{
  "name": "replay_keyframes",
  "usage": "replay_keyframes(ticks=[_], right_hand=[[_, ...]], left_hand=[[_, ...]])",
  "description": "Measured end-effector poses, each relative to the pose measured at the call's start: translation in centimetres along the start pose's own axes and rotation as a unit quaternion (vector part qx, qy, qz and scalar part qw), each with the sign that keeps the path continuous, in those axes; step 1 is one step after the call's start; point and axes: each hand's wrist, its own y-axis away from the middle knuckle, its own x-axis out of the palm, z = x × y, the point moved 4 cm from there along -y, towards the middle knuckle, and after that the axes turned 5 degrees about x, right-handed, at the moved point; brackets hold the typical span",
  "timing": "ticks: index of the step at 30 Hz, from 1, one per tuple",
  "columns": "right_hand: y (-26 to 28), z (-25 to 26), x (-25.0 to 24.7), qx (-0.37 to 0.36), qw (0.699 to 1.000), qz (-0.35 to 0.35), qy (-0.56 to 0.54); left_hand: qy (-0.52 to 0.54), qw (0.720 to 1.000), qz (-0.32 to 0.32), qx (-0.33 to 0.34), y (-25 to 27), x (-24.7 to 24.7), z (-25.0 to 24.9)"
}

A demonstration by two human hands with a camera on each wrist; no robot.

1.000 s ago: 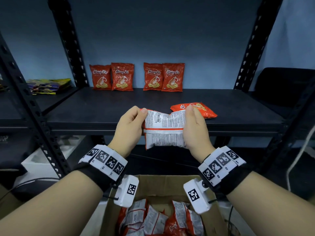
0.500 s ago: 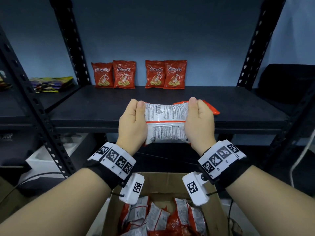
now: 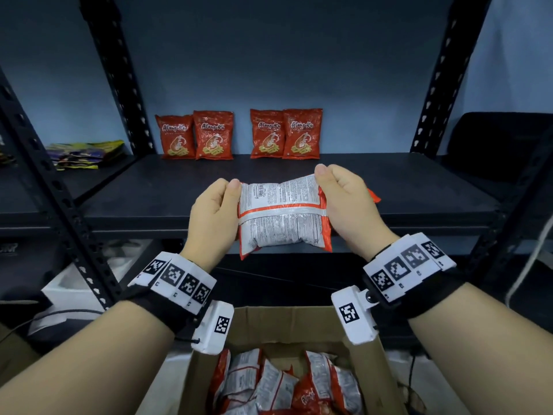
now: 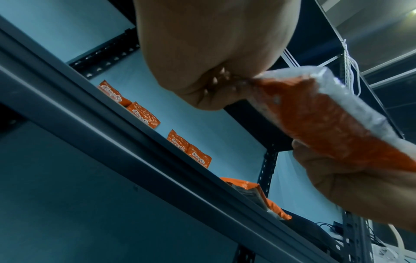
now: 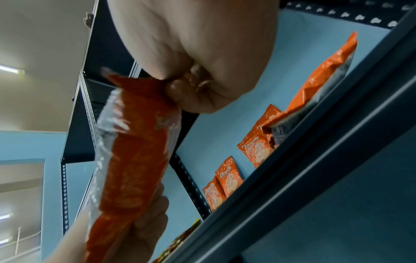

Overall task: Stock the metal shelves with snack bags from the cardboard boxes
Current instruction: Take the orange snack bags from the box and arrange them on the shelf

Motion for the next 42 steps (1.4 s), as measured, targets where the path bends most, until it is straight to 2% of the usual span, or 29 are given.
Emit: replay_keyframes(ticks=[3,4,7,9,11,13,15,19,22,25,27,30,32,35,39,42], right_hand=[[-0.4,0.6,-0.5,0.024,0.999,0.017,-0.04],[-0.5,0.6,-0.7,0.036,0.997,0.019,-0.059],[-0.5,1.1,-0.7,0.072,0.993,0.032,-0.087],[-0.3,1.4,-0.4,0.092,0.989,0.046,-0.102],[0.0,1.6,-0.2,0.111,0.985,0.052,-0.118],[0.2,1.6,0.1,0.126,0.981,0.061,-0.136],[0.3,1.7,0.2,0.132,0.979,0.069,-0.136],[0.2,1.7,0.0,0.098,0.991,0.067,-0.055],[0.2,1.7,-0.4,0.03,0.997,0.032,0.058],[0.5,1.6,-0.5,-0.014,0.994,0.007,0.104],[0.7,1.0,-0.1,0.011,0.994,0.046,0.096],[1.1,0.5,0.7,0.079,0.989,0.124,0.002],[1.1,0.3,1.0,0.096,0.983,0.15,-0.032],[1.1,-0.1,1.2,0.106,0.981,0.154,-0.041],[0.8,-0.9,1.3,0.13,0.981,0.125,-0.068],[0.4,-1.0,1.3,0.12,0.982,0.138,-0.054]], left_hand=[[0.029,0.999,-0.018,-0.015,0.0,-0.3,-0.3],[0.024,1.0,-0.017,0.0,0.2,-0.3,-0.7],[-0.031,0.991,0.044,0.126,1.1,-0.2,-3.0],[-0.069,0.966,0.108,0.224,2.0,0.3,-4.2],[-0.099,0.946,0.146,0.273,2.6,1.0,-4.7],[-0.106,0.946,0.126,0.28,2.8,1.3,-4.9],[-0.094,0.953,0.075,0.278,2.8,1.3,-4.9],[-0.07,0.97,0.026,0.233,2.5,0.8,-4.8],[-0.016,0.992,0.036,0.12,1.8,0.6,-4.2],[0.061,0.995,0.069,0.025,1.1,0.8,-3.5],[0.106,0.989,0.101,-0.011,0.7,0.9,-3.3],[0.162,0.972,0.162,-0.056,0.5,0.8,-3.3],[0.167,0.964,0.193,-0.069,0.5,0.6,-3.3],[0.128,0.967,0.206,-0.072,0.3,0.1,-3.3],[0.072,0.975,0.196,-0.078,-0.6,-0.6,-3.1],[0.038,0.981,0.175,-0.075,-1.3,-1.2,-3.0]])
